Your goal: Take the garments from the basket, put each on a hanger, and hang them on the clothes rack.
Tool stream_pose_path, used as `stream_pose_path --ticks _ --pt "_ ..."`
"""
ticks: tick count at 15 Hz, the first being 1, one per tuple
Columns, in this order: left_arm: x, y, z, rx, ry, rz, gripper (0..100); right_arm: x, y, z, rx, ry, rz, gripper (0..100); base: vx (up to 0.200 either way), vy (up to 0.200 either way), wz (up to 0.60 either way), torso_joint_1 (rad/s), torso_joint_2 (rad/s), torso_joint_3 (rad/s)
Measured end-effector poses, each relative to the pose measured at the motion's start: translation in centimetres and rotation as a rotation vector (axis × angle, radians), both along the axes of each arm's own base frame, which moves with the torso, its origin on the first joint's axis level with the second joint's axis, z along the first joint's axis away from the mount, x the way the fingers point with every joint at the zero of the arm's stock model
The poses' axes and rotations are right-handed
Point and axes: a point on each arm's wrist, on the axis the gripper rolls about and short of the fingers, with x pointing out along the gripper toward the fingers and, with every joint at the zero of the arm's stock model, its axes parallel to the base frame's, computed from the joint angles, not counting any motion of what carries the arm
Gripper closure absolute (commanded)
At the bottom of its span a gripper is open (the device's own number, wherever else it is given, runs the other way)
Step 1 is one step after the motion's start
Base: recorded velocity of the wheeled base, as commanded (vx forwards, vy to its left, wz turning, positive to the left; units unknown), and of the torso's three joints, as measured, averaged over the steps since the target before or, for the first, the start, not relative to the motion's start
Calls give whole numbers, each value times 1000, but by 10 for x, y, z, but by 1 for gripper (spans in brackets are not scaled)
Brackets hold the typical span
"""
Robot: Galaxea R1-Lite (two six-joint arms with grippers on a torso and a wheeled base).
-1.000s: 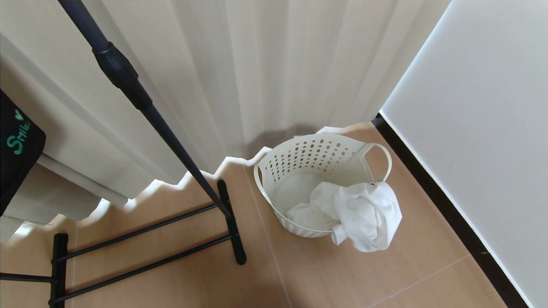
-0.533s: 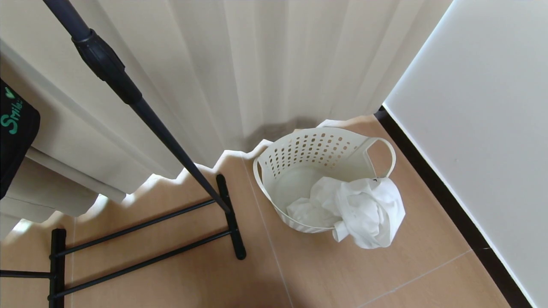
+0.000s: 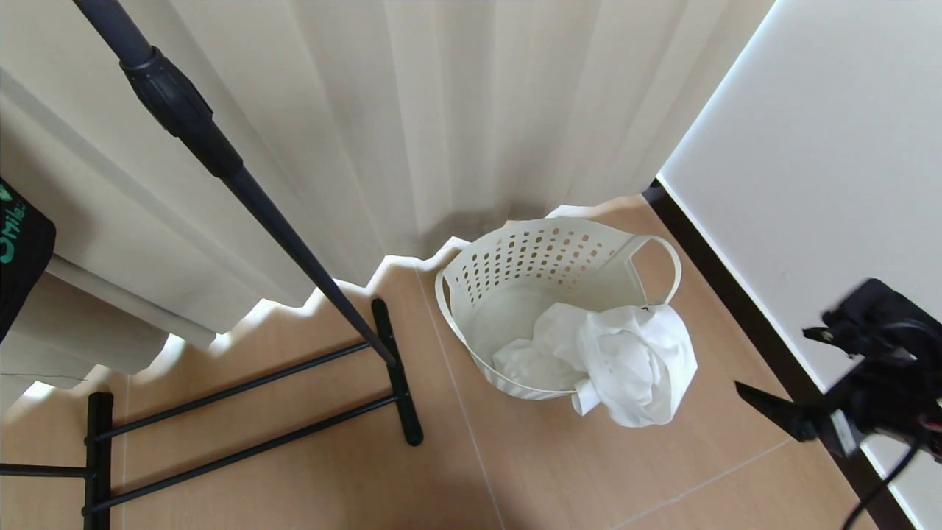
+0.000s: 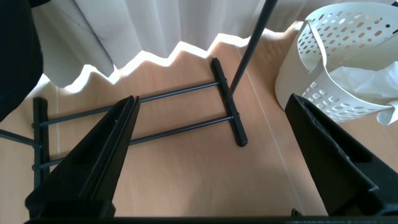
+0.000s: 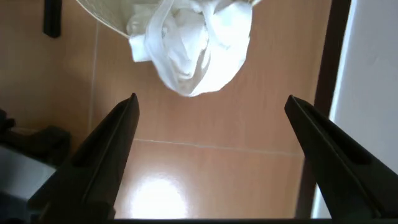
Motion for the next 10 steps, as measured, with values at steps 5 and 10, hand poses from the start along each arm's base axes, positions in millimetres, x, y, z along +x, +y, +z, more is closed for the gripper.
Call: stream_pose_path --ticks 5,10 --pt "0 0 0 0 0 0 0 118 47 -13 -465 -5 133 0 0 0 0 0 0 0" --pt "0 0 0 0 0 0 0 183 69 -48 -558 36 120 0 0 0 0 0 0 0"
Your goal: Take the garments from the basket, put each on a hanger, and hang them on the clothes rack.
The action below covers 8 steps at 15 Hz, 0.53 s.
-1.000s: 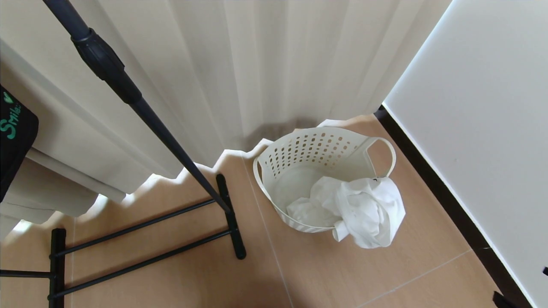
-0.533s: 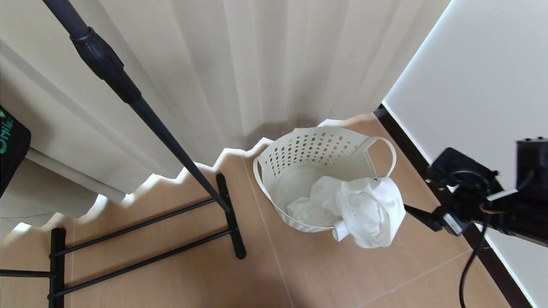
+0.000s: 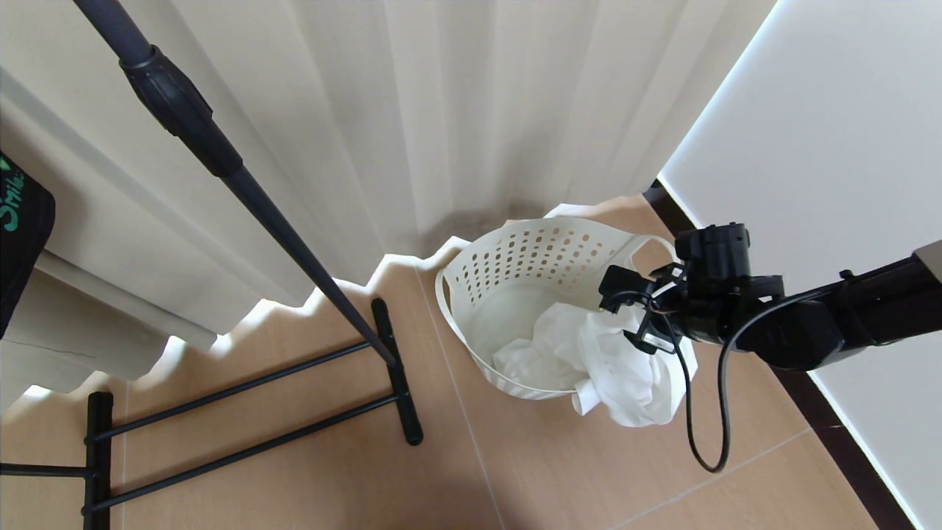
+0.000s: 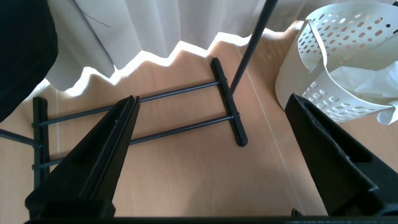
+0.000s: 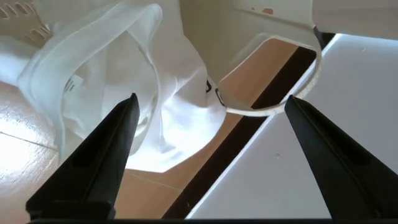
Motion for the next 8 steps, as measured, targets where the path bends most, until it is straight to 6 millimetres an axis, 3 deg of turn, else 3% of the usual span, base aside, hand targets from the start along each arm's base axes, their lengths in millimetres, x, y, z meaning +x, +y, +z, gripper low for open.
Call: stream_pose_path --ticks 8 --pt "0 0 0 0 0 0 0 55 9 -35 5 4 -24 0 0 0 0 0 0 0"
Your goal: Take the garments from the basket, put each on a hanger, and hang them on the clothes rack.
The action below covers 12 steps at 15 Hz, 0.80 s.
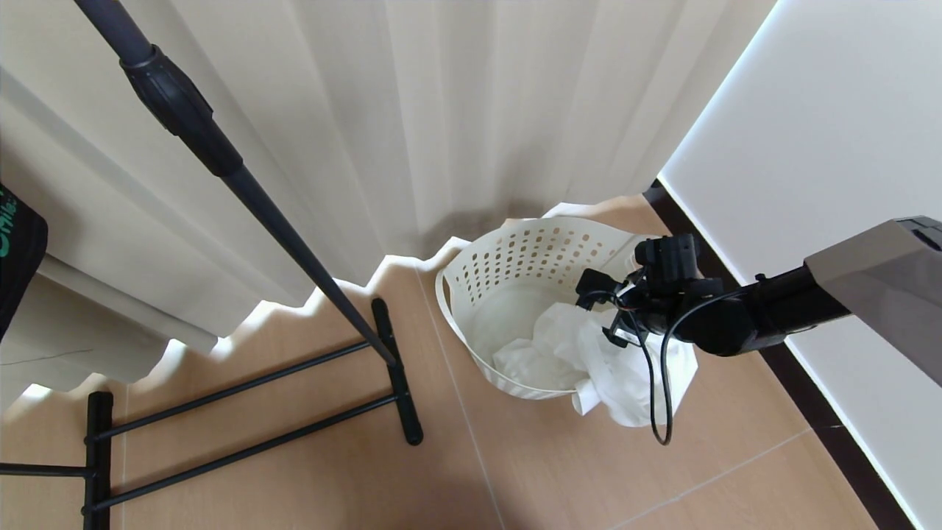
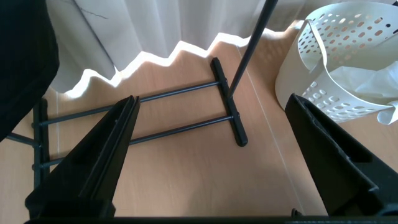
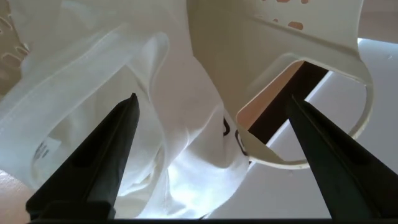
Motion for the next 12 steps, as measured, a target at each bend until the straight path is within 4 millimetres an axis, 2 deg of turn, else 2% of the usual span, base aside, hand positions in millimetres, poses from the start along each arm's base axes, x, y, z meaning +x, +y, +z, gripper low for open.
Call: stream_pose_path --ticks 5,10,11,12 --pt "0 0 0 0 0 0 0 31 -11 -20 3 -11 -44 0 0 0 0 0 0 0" --pt "0 0 0 0 0 0 0 45 -16 -34 3 -7 -60 0 0 0 0 0 0 0" --pt "0 0 0 0 0 0 0 47 -16 -37 4 -6 -61 100 0 0 0 0 0 0" --pt "0 0 0 0 0 0 0 48 -15 -39 5 -5 -62 100 0 0 0 0 0 0"
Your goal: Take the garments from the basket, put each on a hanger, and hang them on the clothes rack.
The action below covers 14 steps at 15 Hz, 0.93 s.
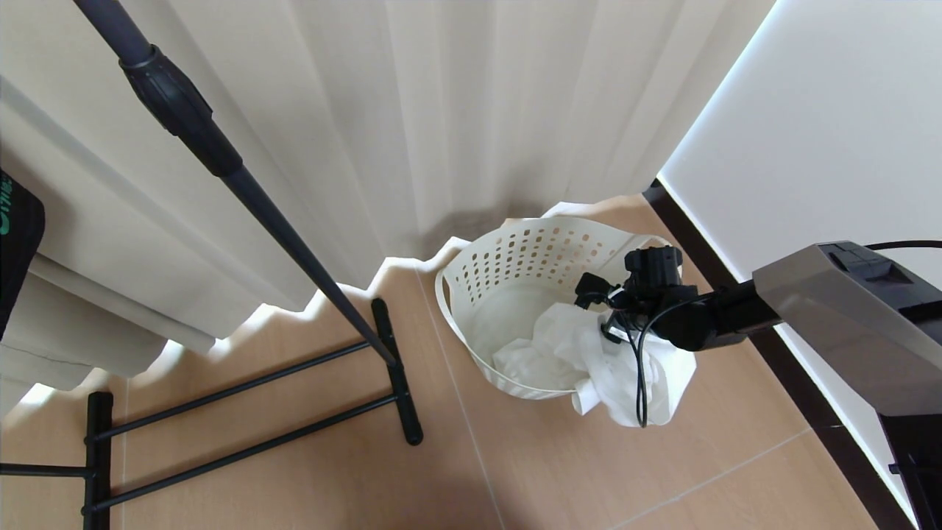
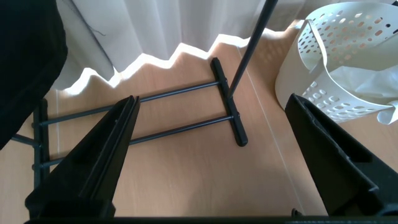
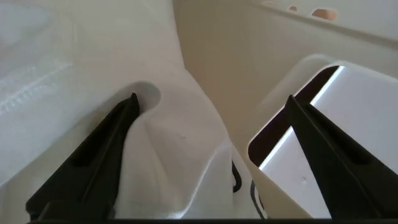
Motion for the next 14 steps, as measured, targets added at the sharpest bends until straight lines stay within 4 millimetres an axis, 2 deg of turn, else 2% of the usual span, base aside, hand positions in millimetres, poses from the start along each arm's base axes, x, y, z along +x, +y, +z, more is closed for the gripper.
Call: stream_pose_path --ticks 4,8,10,14 --pt "0 0 0 0 0 0 0 1 1 -2 70 -6 -43 100 0 0 0 0 0 0" --pt "0 0 0 0 0 0 0 -18 2 7 186 -41 -95 100 0 0 0 0 0 0" --pt "0 0 0 -1 0 0 0 -44 8 14 259 -76 -96 100 0 0 0 0 0 0" --pt "0 0 0 -2 0 1 0 -118 14 42 383 -183 -1 100 0 0 0 0 0 0"
